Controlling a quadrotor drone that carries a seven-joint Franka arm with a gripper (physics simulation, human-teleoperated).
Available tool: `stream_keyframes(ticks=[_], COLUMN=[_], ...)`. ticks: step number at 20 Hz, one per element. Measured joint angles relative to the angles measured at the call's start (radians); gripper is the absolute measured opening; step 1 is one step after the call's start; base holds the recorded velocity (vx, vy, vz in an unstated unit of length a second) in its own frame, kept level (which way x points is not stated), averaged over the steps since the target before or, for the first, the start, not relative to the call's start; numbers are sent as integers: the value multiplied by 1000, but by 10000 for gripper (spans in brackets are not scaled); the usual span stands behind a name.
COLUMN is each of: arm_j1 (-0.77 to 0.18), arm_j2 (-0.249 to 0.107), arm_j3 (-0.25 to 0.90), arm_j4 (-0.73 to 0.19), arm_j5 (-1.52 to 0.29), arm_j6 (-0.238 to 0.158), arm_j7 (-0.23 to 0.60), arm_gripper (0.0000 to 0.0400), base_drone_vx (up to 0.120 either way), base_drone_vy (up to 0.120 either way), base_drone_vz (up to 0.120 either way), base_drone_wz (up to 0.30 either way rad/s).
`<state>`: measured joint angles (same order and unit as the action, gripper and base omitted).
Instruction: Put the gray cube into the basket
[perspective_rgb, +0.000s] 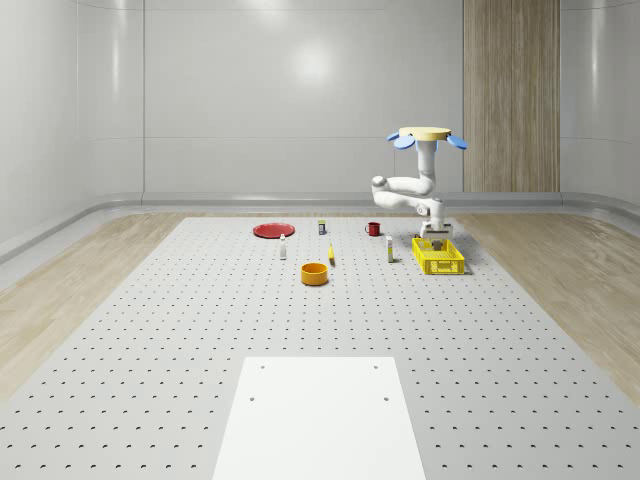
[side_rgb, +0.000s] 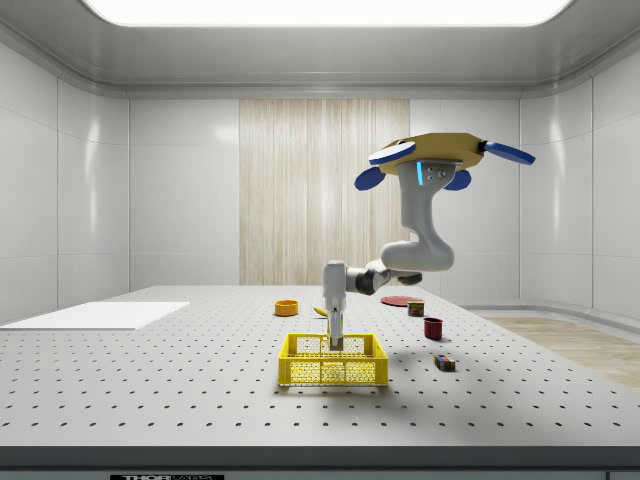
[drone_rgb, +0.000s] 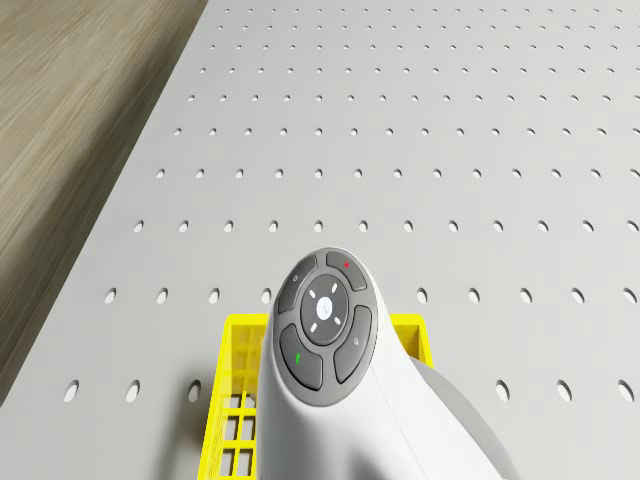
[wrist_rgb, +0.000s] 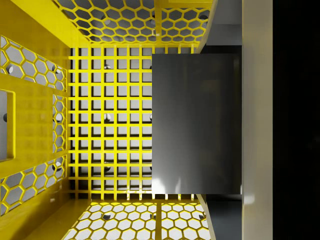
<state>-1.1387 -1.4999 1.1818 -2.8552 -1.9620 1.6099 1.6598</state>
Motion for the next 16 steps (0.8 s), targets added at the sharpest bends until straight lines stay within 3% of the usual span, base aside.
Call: stream_keyframes(ticks=[13,16], arm_j1=[-30,-31], arm_j2=[11,16], arm_j3=[-146,-158], arm_j4=[62,68], arm_j5=[-139,-152], arm_j6=[57,59], arm_j7=[-5,-7], arm_gripper=[250,323], base_drone_vx=[0,0], base_drone_vy=[0,0], base_drone_vz=[0,0], base_drone_wz=[0,0])
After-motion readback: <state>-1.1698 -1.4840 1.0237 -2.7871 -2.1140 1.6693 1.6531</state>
